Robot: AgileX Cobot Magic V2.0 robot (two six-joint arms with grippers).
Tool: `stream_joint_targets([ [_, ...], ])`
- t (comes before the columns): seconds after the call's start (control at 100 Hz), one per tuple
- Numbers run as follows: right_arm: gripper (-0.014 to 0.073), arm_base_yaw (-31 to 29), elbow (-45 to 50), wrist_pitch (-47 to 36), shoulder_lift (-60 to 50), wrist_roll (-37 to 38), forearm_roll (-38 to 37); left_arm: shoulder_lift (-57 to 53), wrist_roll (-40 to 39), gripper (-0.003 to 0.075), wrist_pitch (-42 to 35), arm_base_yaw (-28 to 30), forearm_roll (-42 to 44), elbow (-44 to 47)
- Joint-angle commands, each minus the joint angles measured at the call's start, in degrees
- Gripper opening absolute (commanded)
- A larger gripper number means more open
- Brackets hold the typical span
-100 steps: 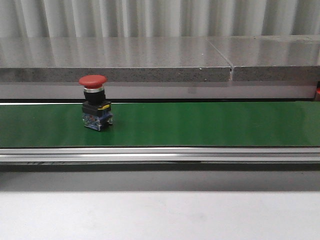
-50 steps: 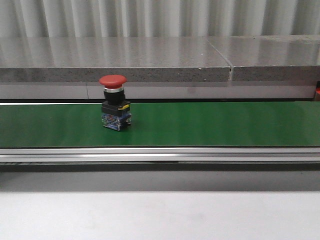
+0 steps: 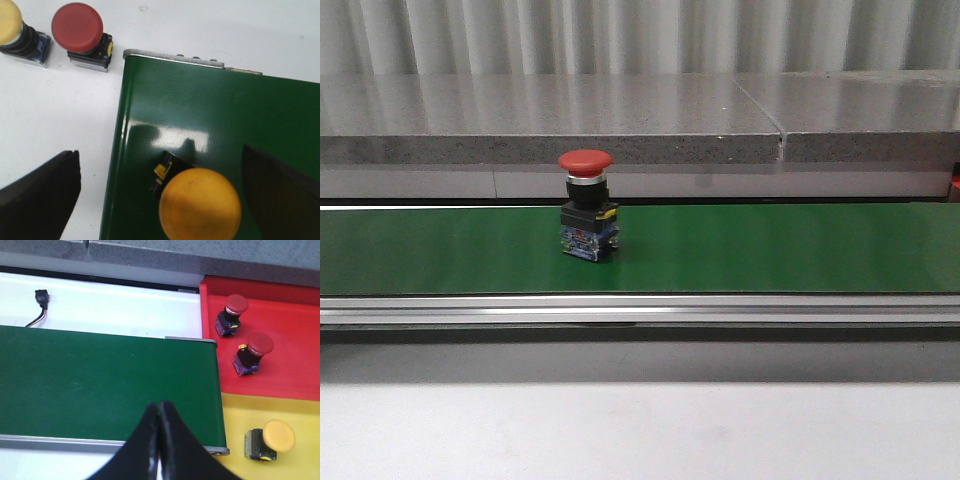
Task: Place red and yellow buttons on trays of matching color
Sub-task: 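Carry the yellow button onto the belt and open the left gripper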
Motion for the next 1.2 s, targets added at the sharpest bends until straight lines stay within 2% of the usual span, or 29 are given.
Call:
stream_joint_targets([
  [0.0,-0.0069,0.14,-1.43,-3.61,-0.36,-0.34,-0.07,-3.42,1.17,0.062,-3.15,-1.69,-1.4,-1.49],
  [0.22,-0.0069,0.14,-1.43,-3.61,-0.36,-0.34,-0.07,-7.0,2.08,0.062,-6.5,-5.48,-1.4,-1.49],
  [0.5,-0.0069,0.14,-1.43,-3.61,-0.36,-0.34,-0.07,-15.51,2.33,0.0619,-13.54,-6.04,-1.4,0.57],
  [0.74,-0.0069,0.14,-1.43,-3.61,-0.36,-0.34,-0.07,-26.0,3.53,0.0619,-18.62,-6.04,-1.74,8.11],
  [0.97,-0.0069,0.14,-1.43,-3.61,-0.36,-0.34,-0.07,-37.8,3.62,0.0617,-20.2,-6.04,-3.8,15.7],
  [1.08,-0.0069,0.14,-1.43,-3.61,-0.36,-0.34,-0.07,-42.93,3.62,0.0549,-20.46,-6.04,-3.8,18.88],
  [1.19,-0.0069,0.14,-1.43,-3.61,-0.36,-0.34,-0.07,-46.96,3.62,0.0379,-20.55,-6.04,-3.8,21.46],
])
